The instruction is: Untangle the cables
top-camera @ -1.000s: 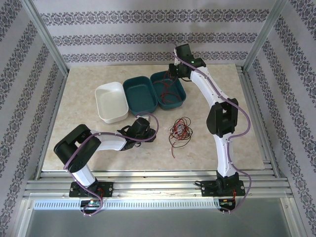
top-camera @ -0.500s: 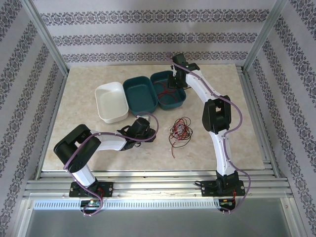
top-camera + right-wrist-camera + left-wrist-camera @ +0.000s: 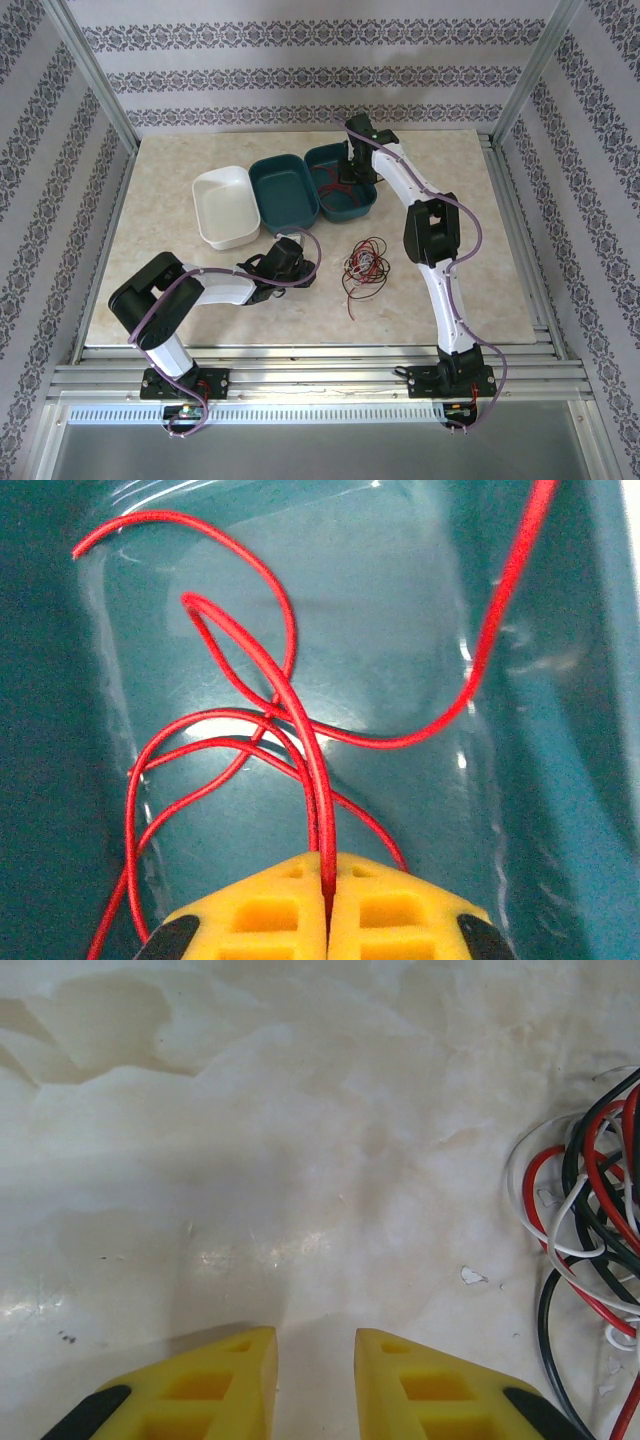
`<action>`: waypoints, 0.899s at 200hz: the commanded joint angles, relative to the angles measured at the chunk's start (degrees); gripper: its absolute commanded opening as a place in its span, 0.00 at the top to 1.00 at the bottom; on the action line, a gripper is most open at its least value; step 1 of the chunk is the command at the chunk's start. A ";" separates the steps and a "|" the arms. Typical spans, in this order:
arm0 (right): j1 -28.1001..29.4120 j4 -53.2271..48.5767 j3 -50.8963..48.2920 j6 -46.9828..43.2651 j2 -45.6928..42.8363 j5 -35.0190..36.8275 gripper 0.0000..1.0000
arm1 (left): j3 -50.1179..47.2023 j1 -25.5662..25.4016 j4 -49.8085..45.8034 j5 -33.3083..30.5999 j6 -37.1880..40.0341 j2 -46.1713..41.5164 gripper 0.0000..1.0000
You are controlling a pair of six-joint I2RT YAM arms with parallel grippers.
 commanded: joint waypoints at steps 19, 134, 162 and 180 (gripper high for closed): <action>0.67 -1.02 2.83 0.76 0.48 -9.29 1.00 | 0.22 -0.80 -1.18 -0.83 0.26 -1.50 0.73; -0.72 -0.04 -3.10 1.64 -6.50 -3.61 0.98 | 0.46 -0.88 -0.95 -0.61 0.24 -1.13 0.74; -1.56 -0.95 -3.08 1.57 -5.25 -2.89 0.89 | 0.24 -0.91 -1.41 -1.10 0.29 -1.61 0.73; -1.57 -1.40 -3.20 1.16 -5.26 -1.22 0.85 | 0.24 -0.84 -1.61 -1.31 0.37 -1.75 0.73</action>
